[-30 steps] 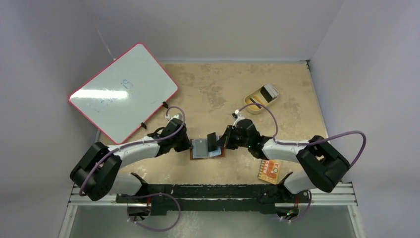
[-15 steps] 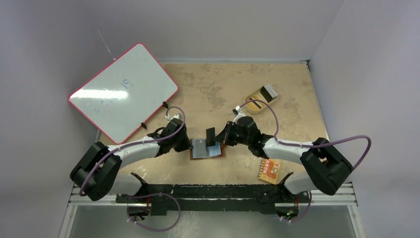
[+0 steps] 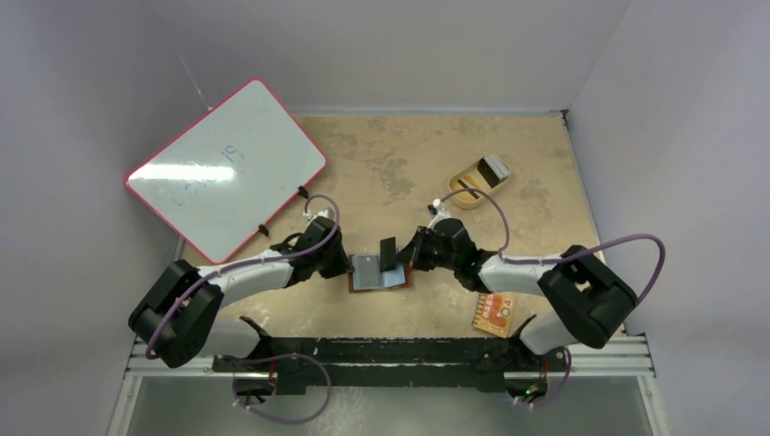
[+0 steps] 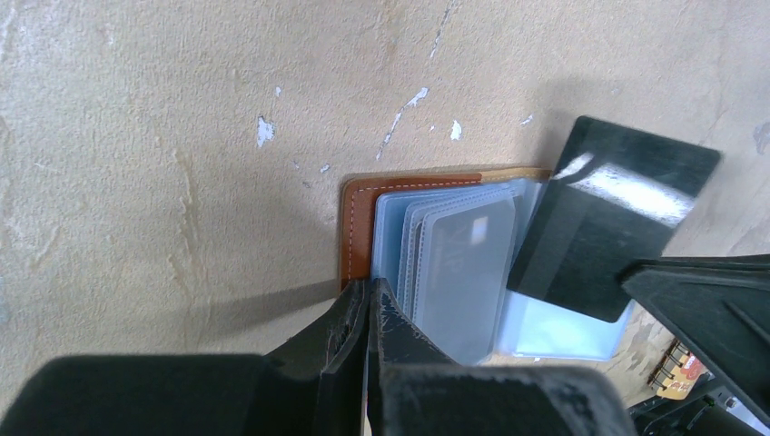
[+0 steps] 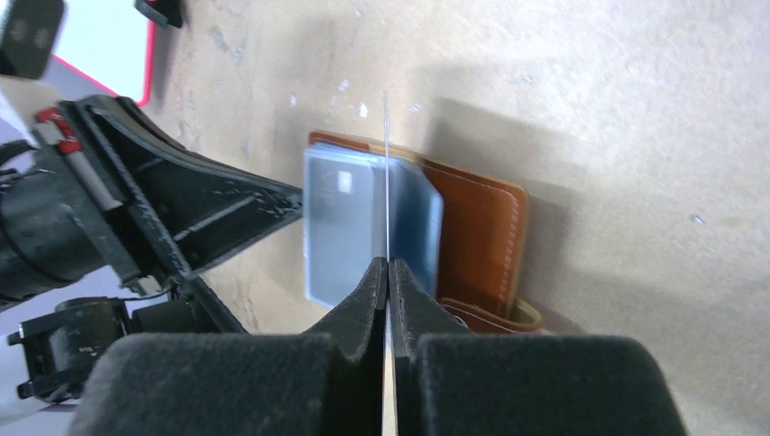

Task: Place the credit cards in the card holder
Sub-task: Insert the credit card into the card holder.

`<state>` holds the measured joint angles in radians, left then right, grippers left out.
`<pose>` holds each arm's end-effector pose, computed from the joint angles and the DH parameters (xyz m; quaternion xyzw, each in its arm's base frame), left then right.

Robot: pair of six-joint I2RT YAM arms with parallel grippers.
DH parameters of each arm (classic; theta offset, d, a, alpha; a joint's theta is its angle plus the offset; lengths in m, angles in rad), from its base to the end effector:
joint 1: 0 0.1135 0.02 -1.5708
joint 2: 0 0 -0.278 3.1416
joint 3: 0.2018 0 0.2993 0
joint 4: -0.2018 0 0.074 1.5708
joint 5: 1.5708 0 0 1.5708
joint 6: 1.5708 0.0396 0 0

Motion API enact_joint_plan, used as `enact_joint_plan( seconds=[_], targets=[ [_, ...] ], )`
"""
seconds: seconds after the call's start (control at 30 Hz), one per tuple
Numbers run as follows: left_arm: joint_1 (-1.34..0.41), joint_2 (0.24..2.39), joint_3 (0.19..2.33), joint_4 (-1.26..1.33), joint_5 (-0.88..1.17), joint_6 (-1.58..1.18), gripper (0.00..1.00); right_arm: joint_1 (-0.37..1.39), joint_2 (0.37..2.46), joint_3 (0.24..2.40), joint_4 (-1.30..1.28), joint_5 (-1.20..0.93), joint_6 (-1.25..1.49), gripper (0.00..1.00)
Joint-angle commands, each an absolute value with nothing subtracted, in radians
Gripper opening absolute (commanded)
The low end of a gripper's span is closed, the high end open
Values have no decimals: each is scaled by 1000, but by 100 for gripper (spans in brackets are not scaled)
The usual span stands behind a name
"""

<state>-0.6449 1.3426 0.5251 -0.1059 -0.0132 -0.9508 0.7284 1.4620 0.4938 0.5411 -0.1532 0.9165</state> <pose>0.2161 -0.1619 0.1208 -0.1465 0.9367 -0.2233 0.2266 0.2261 0.2098 0.1354 0.0375 0.8386 0.4392 0.3200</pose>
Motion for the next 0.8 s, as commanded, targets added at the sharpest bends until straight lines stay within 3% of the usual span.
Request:
enact_joint_plan(
  seconds=[0.0, 0.77],
  targets=[
    [-650, 1361, 497, -113, -18, -958, 0, 736, 1465, 442, 621, -137, 948, 0],
    [-656, 1344, 469, -158, -52, -1010, 0, 746, 1417, 411, 692, -156, 980, 0]
  ],
)
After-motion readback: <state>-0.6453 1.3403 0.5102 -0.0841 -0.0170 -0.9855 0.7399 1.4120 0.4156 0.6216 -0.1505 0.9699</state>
